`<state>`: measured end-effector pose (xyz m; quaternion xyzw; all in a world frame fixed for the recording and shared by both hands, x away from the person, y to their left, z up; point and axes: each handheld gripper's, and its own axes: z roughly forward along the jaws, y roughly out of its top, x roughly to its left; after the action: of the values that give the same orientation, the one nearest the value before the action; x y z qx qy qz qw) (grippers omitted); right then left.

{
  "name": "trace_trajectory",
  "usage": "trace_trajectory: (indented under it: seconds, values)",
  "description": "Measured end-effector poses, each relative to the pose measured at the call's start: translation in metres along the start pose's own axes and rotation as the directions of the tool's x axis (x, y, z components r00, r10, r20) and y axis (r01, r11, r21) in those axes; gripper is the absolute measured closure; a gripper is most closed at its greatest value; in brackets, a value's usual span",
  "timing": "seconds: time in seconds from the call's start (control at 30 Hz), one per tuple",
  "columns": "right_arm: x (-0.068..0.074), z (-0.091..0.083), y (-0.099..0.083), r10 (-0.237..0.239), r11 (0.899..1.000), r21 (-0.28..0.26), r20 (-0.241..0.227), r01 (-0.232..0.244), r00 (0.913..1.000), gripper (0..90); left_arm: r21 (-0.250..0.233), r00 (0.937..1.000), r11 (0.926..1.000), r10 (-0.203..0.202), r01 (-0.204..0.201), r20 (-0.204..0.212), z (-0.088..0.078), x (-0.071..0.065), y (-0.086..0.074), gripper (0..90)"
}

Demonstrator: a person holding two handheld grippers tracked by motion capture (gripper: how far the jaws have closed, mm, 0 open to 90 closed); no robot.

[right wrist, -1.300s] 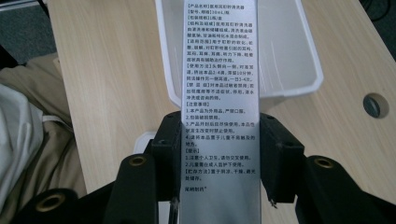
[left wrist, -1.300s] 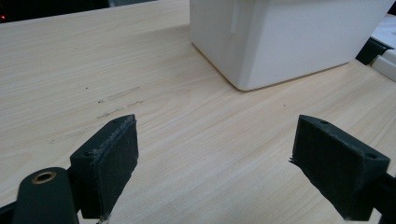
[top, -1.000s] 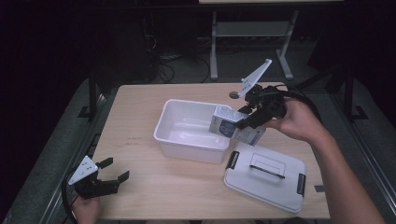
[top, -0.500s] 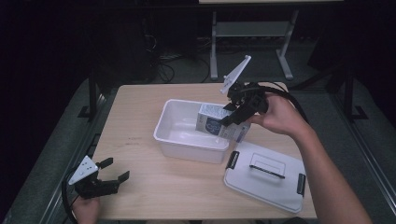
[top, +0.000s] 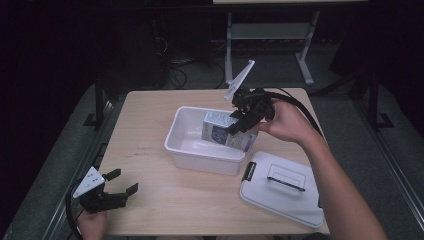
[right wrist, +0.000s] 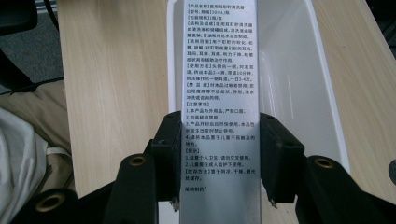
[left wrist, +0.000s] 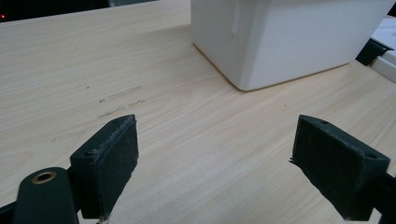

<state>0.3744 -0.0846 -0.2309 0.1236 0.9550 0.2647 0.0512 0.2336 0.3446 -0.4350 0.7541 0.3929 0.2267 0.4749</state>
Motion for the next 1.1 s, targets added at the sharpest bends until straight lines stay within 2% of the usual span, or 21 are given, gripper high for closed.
trace_trajectory:
  seconds: [0.3,0.8,1.1]
  values:
    - [-0.003,0.007,0.009,0.007,1.0,-0.005,-0.007,-0.007,0.9999,55.2,-0.001,1.0,1.0,0.001,-0.001,0.004,0.0,-0.001,0.0,13.7]
    - [-0.007,0.032,0.016,0.0,1.0,0.014,-0.016,0.0,0.9999,55.2,-0.003,1.0,1.0,0.001,-0.001,0.003,0.0,-0.001,0.0,13.7]
    - [-0.008,0.048,0.017,-0.011,0.999,0.051,-0.017,0.011,0.9998,55.1,-0.005,1.0,1.0,0.002,-0.002,0.003,-0.001,0.0,0.0,13.7]
